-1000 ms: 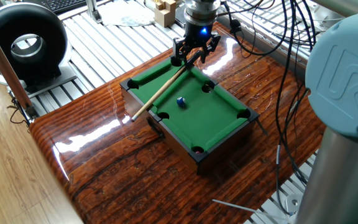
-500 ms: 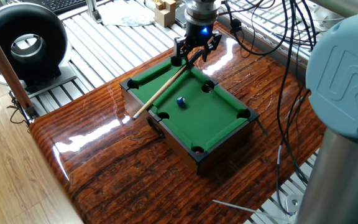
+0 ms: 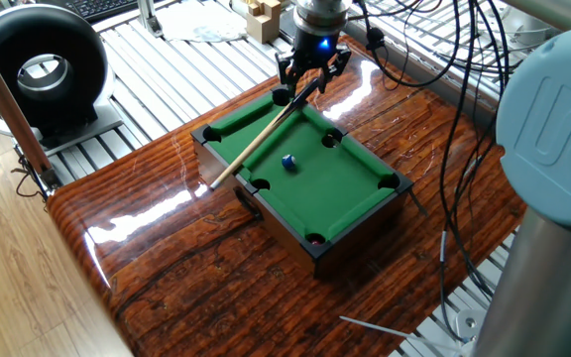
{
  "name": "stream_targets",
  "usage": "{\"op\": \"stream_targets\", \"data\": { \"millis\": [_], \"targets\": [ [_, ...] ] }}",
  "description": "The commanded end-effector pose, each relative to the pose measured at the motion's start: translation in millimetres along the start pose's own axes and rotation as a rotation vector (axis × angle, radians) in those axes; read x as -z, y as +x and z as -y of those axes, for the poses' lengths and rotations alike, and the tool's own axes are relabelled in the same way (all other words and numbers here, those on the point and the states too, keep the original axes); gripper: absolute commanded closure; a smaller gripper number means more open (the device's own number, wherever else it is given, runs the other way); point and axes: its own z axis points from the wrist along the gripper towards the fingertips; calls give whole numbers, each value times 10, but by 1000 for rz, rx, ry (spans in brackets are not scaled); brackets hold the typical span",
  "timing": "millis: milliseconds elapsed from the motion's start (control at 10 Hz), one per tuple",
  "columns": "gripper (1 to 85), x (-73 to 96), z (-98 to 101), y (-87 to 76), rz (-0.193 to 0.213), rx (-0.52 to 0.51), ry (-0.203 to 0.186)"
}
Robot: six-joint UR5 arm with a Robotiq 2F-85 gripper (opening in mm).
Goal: Hit the pool ball
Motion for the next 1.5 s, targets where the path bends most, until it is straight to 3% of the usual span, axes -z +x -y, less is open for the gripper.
{"op": "stream_targets", "data": {
  "millis": [0, 700, 1200, 1300, 1400],
  "targets": [
    [290, -16, -66, -88, 25, -27, -31],
    [290, -228, -109, -189, 50, -35, -43],
    [290, -266, -144, -177, 43, -29, -56],
    [313, -272, -154, -172, 42, -30, -60],
    [537, -292, -159, -156, 33, -52, -60]
  ]
}}
